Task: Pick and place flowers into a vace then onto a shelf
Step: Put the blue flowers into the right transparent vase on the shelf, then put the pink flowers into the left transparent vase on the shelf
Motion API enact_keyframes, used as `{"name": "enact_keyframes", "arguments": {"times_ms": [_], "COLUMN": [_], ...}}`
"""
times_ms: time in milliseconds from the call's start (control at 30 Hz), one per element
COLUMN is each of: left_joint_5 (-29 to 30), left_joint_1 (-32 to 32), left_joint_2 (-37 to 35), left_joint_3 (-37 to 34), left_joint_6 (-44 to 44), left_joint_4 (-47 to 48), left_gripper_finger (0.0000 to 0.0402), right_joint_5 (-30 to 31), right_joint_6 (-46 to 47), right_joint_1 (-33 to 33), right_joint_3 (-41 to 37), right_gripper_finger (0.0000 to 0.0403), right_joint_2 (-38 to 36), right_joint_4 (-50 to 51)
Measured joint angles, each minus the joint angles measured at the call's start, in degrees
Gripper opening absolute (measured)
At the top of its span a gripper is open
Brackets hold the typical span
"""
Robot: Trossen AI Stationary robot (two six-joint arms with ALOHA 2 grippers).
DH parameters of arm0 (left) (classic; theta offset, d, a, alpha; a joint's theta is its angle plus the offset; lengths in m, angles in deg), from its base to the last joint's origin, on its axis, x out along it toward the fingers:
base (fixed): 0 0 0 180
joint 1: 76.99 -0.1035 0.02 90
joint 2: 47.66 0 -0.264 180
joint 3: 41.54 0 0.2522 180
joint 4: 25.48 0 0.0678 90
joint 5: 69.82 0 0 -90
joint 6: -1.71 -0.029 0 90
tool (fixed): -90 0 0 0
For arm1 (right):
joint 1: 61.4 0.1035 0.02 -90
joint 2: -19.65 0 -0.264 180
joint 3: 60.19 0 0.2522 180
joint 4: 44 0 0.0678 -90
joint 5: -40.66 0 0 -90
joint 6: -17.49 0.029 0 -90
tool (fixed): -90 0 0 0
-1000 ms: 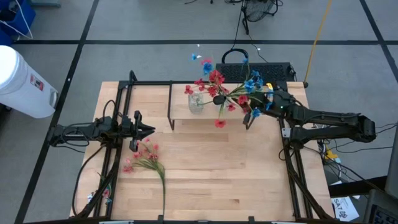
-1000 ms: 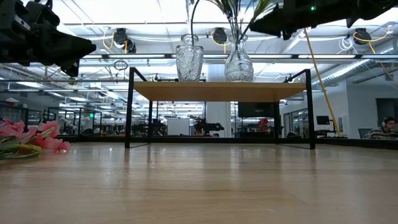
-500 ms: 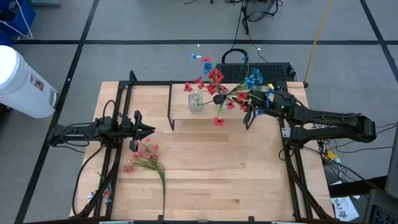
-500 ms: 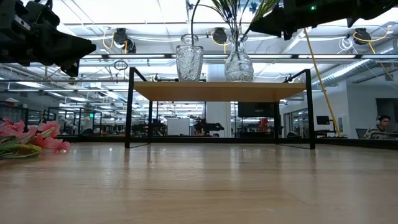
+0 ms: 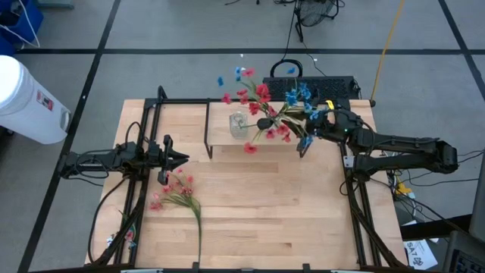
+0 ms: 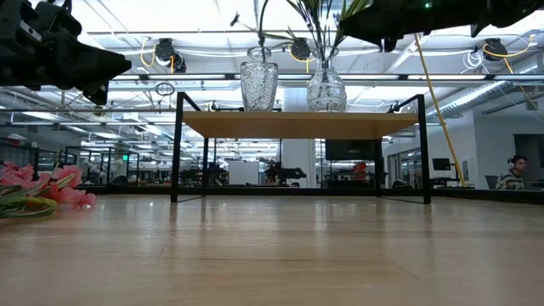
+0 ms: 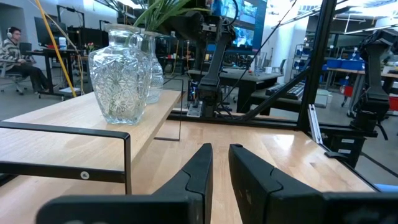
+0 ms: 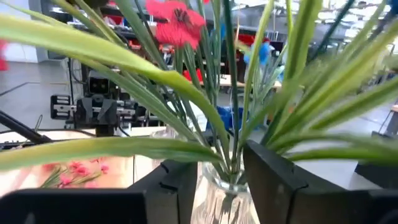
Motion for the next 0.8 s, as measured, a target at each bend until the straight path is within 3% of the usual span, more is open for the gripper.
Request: {"name": "enact_keyframes", "arguments": {"times_ms": [300, 800], "left_joint_5": [0.00, 0.00], "left_joint_1": [-0.02, 0.00], "left_joint_2": [0.00, 0.00], "left_joint_3": [-0.01, 0.01], "left_joint_6": [0.01, 0.00], "left_joint_4": [0.00, 0.01], "left_gripper_finger": [0.0058, 0.0058], "right_joint_5": [-2.69, 0.48], "right_joint_6": [1.64, 1.55], "right_joint_1": [0.78, 9.15], "right_joint_3": [0.00, 0.00], "right_gripper_finger": [0.0088, 0.0151], "right_joint_2": [0.41, 0.00], "right_joint_4": [3.89, 4.62]}}
